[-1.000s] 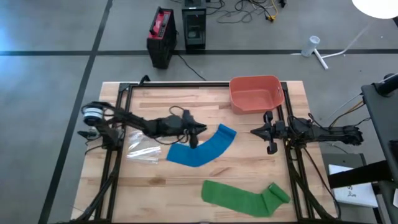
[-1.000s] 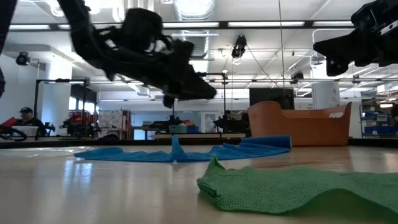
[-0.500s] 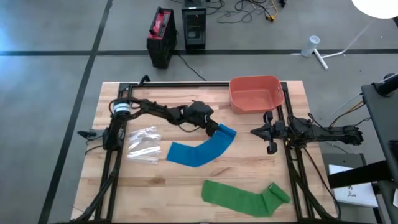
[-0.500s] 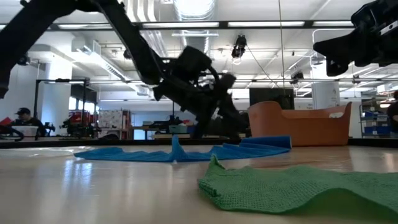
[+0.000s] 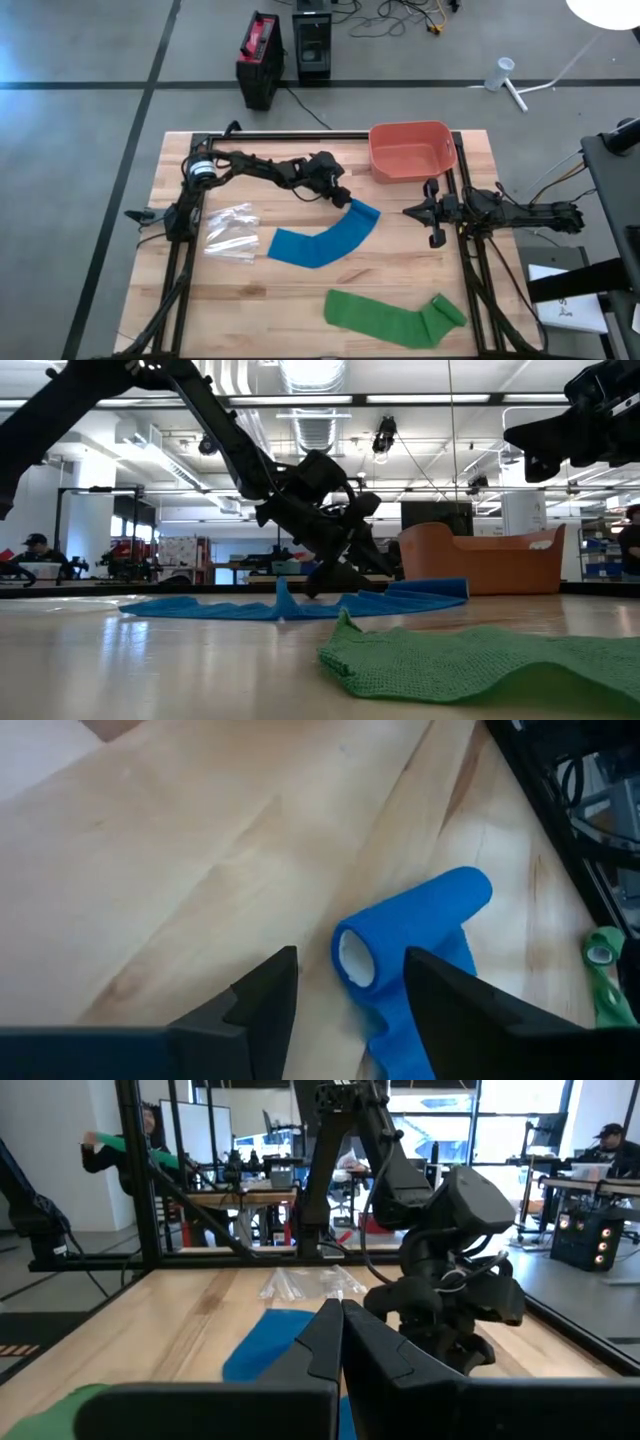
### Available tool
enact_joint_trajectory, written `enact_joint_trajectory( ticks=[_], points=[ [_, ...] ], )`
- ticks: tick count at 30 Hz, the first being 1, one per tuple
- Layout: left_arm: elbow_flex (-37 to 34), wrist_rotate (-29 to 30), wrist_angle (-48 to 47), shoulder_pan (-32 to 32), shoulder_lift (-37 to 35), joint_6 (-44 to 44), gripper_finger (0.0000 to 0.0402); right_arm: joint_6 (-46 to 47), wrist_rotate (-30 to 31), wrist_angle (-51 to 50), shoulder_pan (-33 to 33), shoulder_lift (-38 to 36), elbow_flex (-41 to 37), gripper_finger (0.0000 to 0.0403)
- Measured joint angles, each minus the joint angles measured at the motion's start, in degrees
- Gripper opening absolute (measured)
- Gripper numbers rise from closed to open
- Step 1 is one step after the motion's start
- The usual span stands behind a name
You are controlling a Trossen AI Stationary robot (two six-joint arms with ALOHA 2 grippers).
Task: Roll bandage
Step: Roll the blue bandage
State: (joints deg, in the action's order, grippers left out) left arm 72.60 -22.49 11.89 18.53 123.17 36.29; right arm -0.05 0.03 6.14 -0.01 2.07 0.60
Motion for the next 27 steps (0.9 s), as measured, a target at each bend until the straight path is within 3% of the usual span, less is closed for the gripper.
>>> enact_joint_trajectory(
  ticks=[27],
  points=[
    [-0.11,0.61,7.46,-2.87,0.37,2.82,0.0158,0.0,0.0,0.06,-0.02,0.0,0.0,0.0]
  ],
)
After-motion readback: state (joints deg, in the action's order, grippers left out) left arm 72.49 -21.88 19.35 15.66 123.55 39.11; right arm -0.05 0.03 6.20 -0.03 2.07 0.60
